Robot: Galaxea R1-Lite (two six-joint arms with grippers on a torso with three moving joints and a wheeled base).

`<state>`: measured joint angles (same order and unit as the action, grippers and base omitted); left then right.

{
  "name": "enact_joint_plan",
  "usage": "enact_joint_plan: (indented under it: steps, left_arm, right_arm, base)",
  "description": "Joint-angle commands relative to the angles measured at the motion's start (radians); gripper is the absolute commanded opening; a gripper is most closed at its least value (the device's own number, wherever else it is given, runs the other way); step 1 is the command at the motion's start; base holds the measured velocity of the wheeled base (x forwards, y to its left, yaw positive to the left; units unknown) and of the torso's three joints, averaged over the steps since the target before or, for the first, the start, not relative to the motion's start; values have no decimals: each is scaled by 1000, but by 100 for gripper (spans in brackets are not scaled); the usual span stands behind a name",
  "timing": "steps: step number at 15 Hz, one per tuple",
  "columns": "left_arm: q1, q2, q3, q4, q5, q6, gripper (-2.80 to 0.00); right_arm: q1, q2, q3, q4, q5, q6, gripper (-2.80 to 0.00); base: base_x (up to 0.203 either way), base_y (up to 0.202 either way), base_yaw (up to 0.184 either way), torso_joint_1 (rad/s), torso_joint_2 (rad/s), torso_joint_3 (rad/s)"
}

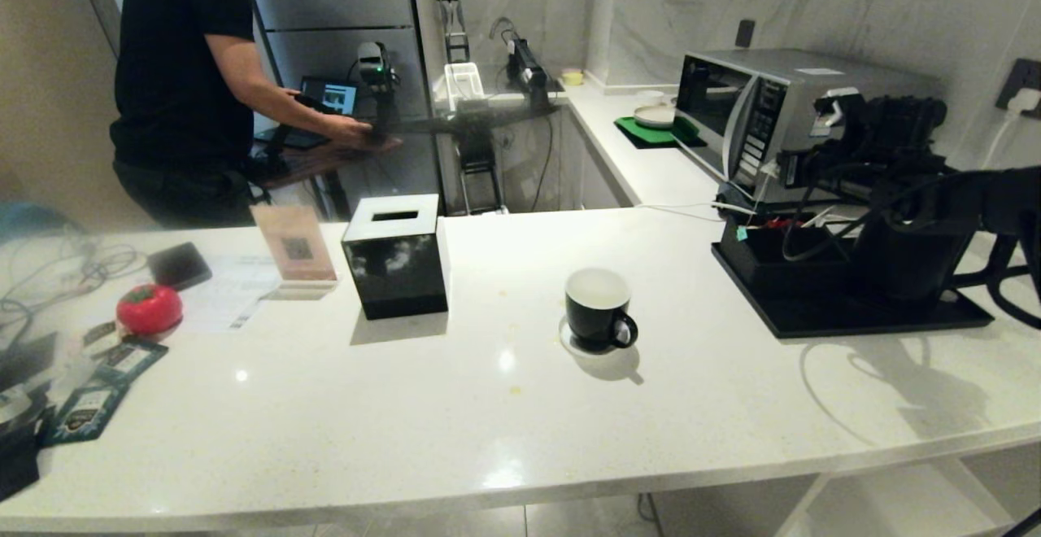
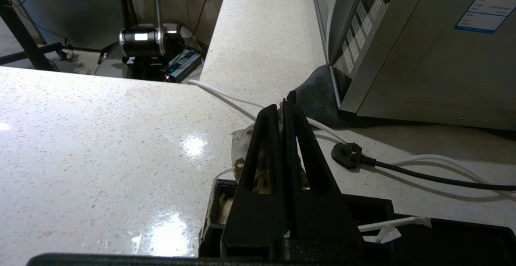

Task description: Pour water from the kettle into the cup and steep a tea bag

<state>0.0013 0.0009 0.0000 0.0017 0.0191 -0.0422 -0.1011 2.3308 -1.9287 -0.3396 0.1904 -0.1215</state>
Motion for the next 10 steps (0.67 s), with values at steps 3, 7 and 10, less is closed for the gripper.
enact_joint_plan:
  steps: [3,7,10]
  left_arm:
    - [0,1,0,-1,1,-1,-280]
    - [0,1,0,0,1,-1,-280]
    - [0,1,0,0,1,-1,-280]
  right_arm:
    - [0,-105,94,-6,0,3,-280]
    - [1,-203,166,-8,1,5,-280]
    - [1,-297,250,-9,1,5,-280]
  base:
    - [0,0,0,0,0,0]
    - [0,0,0,0,0,0]
    - [0,0,0,0,0,0]
